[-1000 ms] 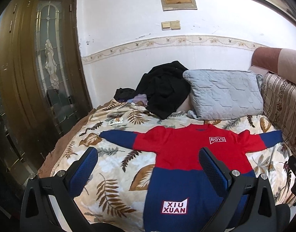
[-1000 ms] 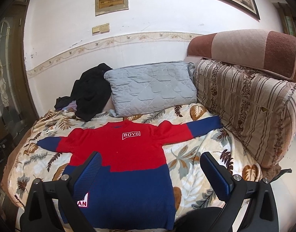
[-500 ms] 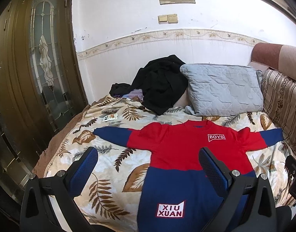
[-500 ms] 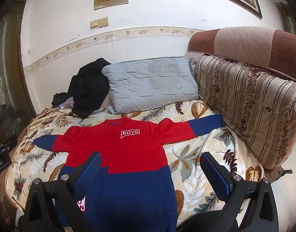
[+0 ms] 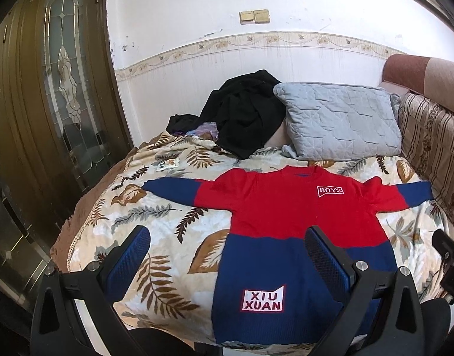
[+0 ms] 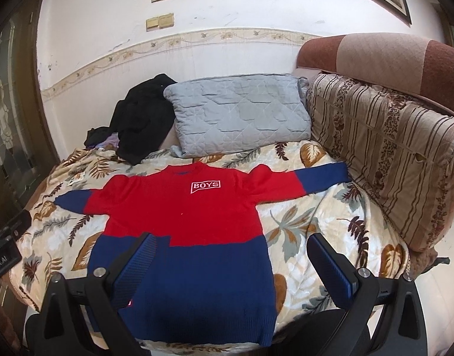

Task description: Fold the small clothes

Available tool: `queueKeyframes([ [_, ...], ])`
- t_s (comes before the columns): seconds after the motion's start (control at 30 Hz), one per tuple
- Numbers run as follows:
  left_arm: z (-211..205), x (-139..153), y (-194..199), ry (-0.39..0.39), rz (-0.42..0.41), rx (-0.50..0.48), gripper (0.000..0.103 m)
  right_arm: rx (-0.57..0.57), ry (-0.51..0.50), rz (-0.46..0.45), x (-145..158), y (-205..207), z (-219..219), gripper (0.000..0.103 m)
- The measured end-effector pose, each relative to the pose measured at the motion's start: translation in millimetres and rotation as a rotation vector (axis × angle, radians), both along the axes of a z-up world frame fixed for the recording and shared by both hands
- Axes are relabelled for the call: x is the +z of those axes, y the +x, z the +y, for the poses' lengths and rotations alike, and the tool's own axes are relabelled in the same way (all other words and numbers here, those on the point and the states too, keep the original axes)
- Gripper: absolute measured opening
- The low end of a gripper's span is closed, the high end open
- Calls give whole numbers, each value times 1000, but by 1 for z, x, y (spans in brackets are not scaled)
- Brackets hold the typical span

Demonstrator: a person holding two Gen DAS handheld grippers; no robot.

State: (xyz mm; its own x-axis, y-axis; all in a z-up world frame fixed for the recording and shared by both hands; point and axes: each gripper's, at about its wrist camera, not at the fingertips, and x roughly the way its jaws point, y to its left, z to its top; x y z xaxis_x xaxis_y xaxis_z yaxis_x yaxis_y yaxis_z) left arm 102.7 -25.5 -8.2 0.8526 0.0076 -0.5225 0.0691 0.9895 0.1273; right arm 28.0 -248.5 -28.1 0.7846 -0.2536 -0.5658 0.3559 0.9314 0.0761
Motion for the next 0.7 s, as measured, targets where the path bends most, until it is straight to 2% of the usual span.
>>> queueKeyframes([
  [0.07, -1, -2, 10, -23, 30, -27, 103, 2, 17, -3, 1, 0, -4, 103],
  [0.13, -2, -10, 29, -51, 97, -57, 103, 19, 47, -10, 0, 5, -14, 103],
  [0.23, -13, -34, 75, -75, 236, -98, 103, 72, 182, -32, -16, 22, -54, 103],
  [0.3, -23, -52, 107, -68, 286, -88, 103, 78, 285, -40, -32, 37, -89, 103],
  [0.43, -47, -90, 165, -70, 350, -65, 103, -35, 437, -70, -65, 63, -167, 103],
  [0.5, -60, -111, 190, -72, 389, -68, 103, -119, 567, -101, -89, 79, -217, 103],
  [0.63, -77, -145, 220, -114, 483, -90, 103, -226, 801, -149, -130, 105, -289, 103],
  [0.7, -81, -158, 227, -125, 493, -111, 103, -285, 915, -205, -153, 119, -327, 101],
])
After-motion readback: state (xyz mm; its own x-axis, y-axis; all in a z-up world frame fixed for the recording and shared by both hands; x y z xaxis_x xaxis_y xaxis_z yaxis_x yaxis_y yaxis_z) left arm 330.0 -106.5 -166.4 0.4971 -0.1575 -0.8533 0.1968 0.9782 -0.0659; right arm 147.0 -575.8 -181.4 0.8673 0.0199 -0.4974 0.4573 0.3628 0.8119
